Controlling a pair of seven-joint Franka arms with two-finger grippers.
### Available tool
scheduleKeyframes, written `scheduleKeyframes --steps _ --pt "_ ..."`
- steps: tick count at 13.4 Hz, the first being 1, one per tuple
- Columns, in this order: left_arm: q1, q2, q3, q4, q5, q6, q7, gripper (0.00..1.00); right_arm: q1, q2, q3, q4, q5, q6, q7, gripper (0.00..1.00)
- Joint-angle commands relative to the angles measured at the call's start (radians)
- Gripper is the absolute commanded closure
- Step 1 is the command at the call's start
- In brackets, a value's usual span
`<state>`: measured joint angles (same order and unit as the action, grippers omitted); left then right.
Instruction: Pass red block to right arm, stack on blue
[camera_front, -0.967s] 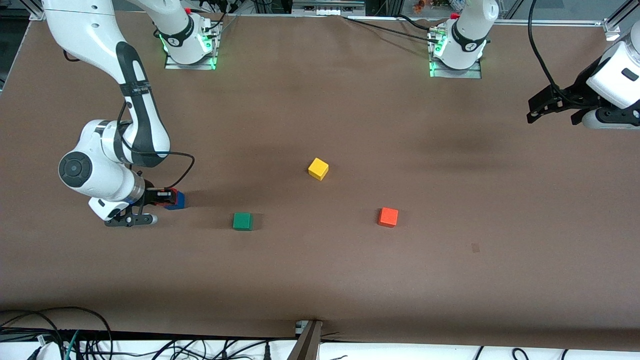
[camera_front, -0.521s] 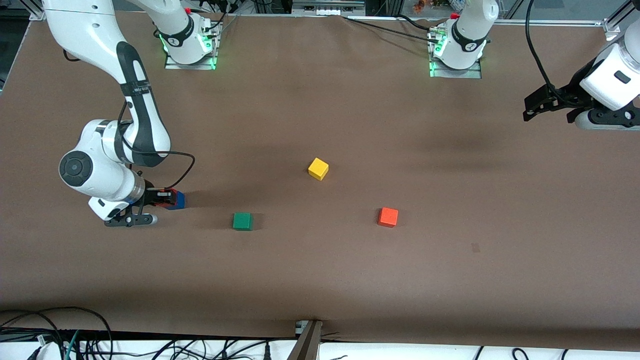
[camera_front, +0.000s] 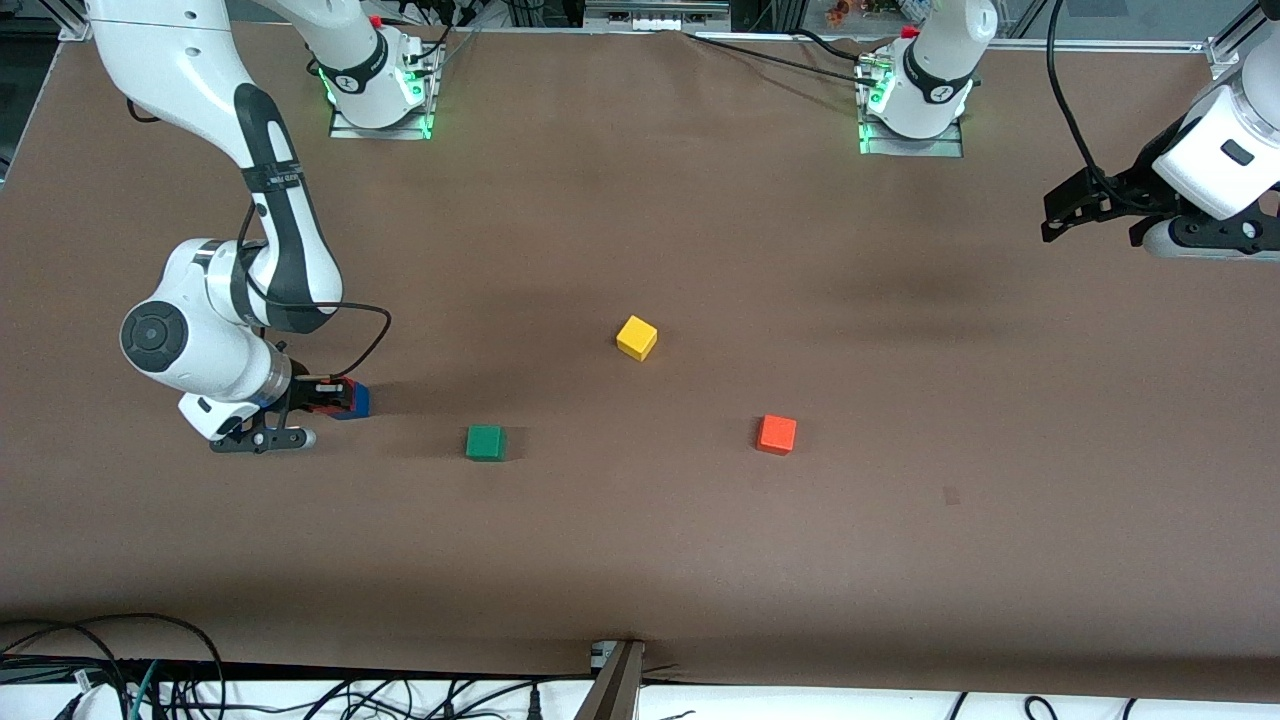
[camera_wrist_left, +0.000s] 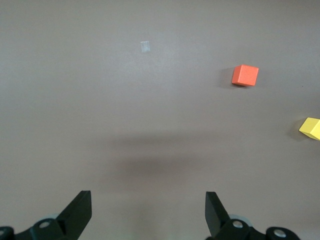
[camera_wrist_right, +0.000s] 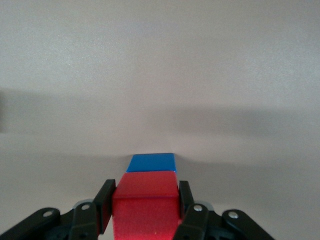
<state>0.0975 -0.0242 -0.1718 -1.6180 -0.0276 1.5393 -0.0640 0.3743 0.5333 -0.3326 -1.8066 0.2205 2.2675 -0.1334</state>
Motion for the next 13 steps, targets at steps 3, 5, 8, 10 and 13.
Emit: scheduleKeyframes --steps 3,5,8,10,13 --pt "-0.042 0.020 0.044 0.027 0.003 -0.013 0.006 0.00 0.005 -0.019 0.001 -0.025 -0.020 0.017 0.021 0.00" --pt "-0.122 0.030 0.127 0.032 0.009 -0.013 0.006 0.00 0.005 -0.019 0.001 -0.023 -0.020 0.017 0.021 0.00" --pt "-0.131 0.030 0.130 0.047 0.015 -0.015 0.006 0.00 0.005 -0.027 0.000 -0.008 -0.020 0.009 0.014 0.00" --pt "-0.150 0.029 0.130 0.047 0.044 -0.015 0.006 0.00 -0.009 -0.059 -0.002 -0.004 -0.018 -0.002 0.014 0.00" --pt "-0.144 0.030 0.127 0.049 0.045 -0.015 0.006 0.00 -0.012 -0.137 -0.002 -0.005 -0.013 -0.026 0.020 0.00"
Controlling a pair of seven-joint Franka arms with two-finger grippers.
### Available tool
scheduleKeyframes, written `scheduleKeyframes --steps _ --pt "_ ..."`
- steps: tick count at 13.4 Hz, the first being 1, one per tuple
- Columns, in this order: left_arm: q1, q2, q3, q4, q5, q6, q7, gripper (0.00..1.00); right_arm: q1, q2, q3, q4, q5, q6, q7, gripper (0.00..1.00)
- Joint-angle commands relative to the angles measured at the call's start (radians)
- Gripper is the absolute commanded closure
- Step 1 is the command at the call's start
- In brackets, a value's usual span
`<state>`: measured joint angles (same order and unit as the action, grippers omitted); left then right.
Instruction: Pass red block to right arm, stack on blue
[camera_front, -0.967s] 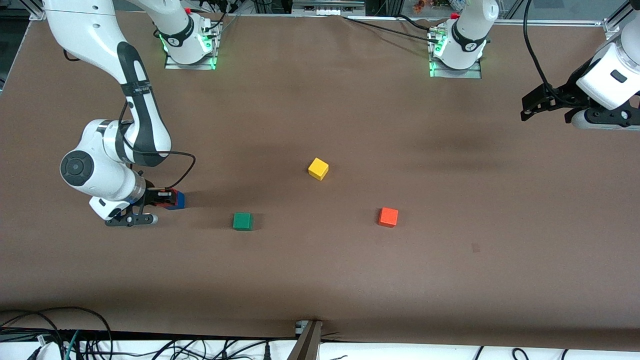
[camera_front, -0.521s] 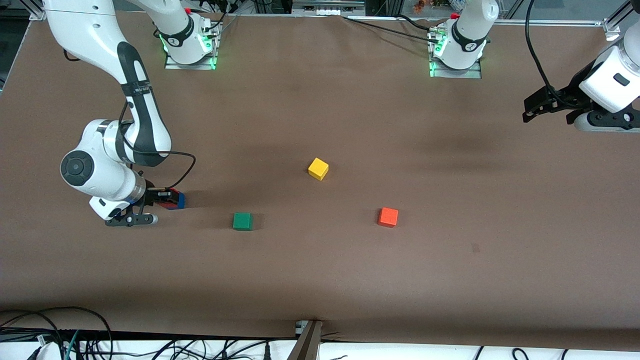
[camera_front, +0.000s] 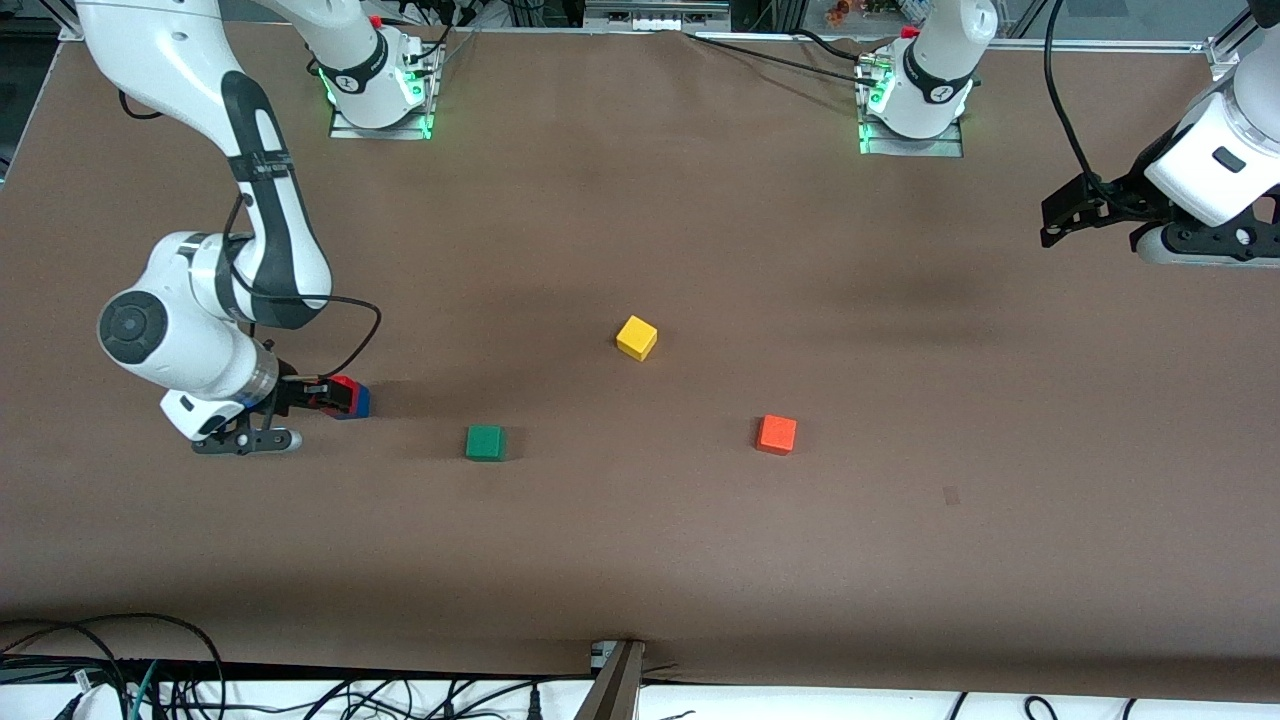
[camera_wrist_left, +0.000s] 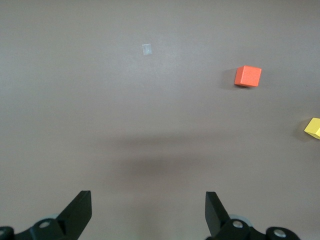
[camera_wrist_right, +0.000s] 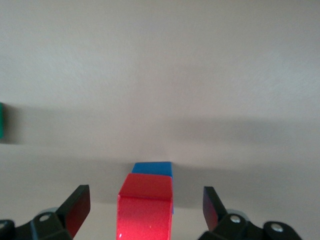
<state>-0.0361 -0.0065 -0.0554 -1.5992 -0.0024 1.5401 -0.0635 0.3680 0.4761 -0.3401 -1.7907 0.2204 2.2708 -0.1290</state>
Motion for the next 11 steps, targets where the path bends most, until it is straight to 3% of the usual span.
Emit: scheduleKeyframes --steps 1,5,6,8,11 --pt "-0.010 0.013 0.011 0.030 0.019 -0.015 0.007 0.00 -0.006 -0.114 0.006 -0.016 -0.016 -0.081 0.034 0.00" --pt "-0.007 0.013 0.011 0.031 0.019 -0.015 0.007 0.00 -0.015 -0.284 0.015 -0.013 -0.093 -0.304 0.089 0.00" --pt "-0.005 0.013 0.012 0.031 0.019 -0.015 0.007 0.00 -0.052 -0.325 0.048 -0.012 -0.104 -0.379 0.095 0.00" --pt "-0.005 0.014 0.012 0.031 0.019 -0.015 0.007 0.00 -0.215 -0.405 0.224 -0.009 -0.153 -0.492 0.098 0.00" --pt "-0.005 0.014 0.012 0.031 0.018 -0.015 0.007 0.00 -0.241 -0.459 0.243 -0.001 -0.165 -0.579 0.097 0.00"
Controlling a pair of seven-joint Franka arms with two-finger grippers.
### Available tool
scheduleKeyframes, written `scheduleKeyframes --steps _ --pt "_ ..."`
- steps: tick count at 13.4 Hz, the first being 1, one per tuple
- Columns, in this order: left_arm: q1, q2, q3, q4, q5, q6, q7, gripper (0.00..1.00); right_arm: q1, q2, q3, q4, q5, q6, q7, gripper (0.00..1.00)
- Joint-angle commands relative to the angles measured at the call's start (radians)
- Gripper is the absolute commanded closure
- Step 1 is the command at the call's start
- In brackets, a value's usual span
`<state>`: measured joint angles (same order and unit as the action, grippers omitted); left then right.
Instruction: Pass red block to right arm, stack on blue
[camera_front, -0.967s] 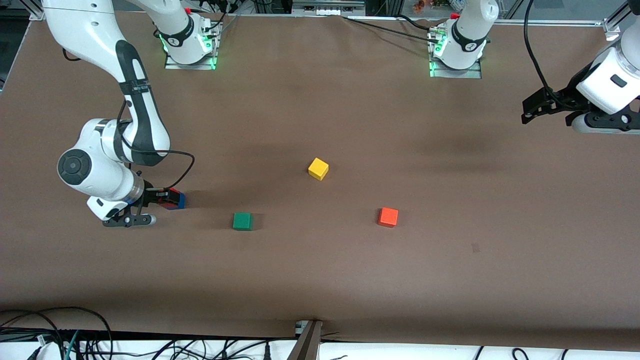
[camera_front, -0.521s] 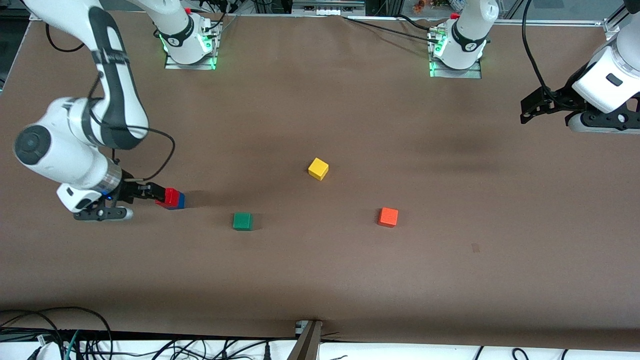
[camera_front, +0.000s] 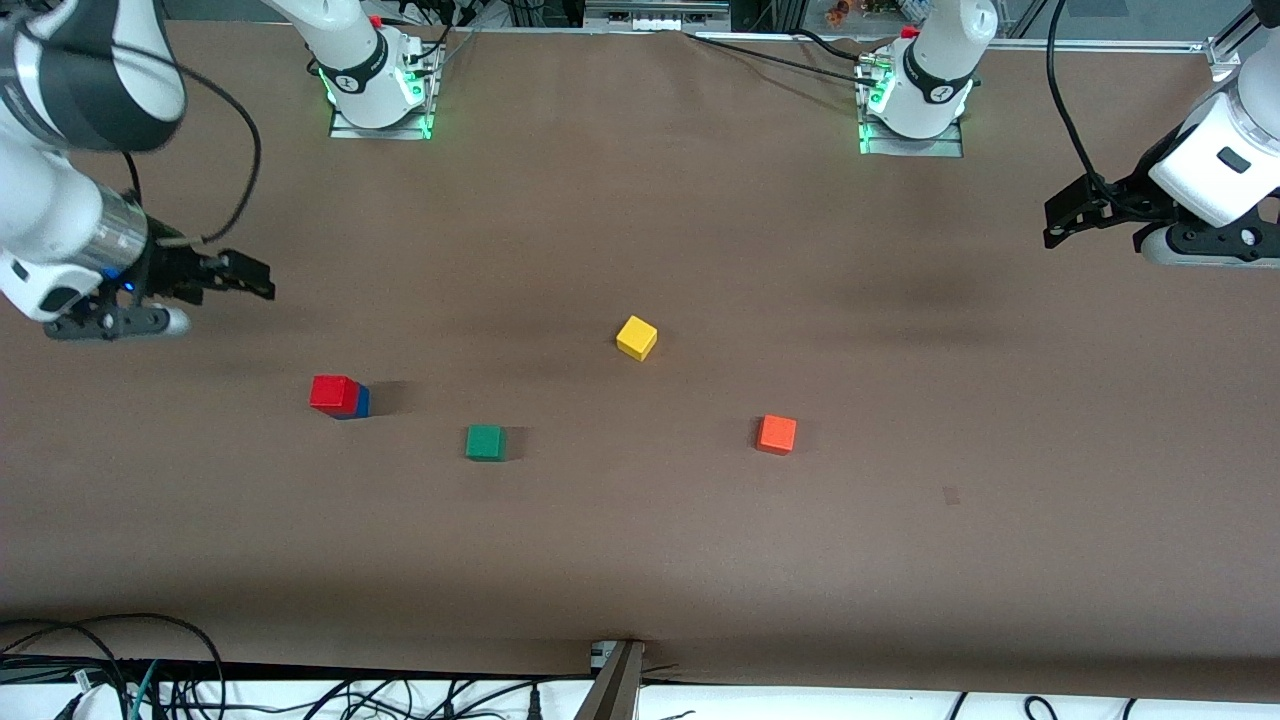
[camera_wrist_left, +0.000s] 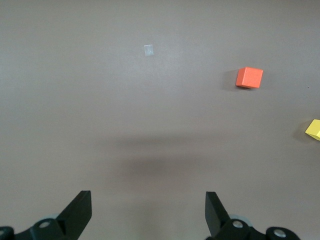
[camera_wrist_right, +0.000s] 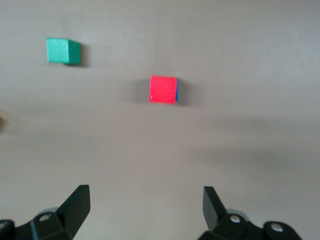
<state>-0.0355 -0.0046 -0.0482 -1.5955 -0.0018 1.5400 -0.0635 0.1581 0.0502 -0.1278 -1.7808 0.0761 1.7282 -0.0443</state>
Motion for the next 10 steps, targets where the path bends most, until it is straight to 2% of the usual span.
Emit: scheduleKeyframes --steps 1,5,10 --pt "-0.006 0.012 0.005 0.028 0.019 -0.015 0.007 0.00 -0.032 -0.033 0.030 0.012 -0.022 -0.051 -0.002 0.00" --pt "-0.001 0.012 0.007 0.026 0.017 -0.021 0.008 0.00 -0.023 -0.016 0.031 0.110 -0.052 -0.139 0.000 0.00" --pt "-0.001 0.012 0.005 0.028 0.017 -0.021 0.010 0.00 -0.026 -0.016 0.030 0.118 -0.053 -0.144 -0.003 0.00"
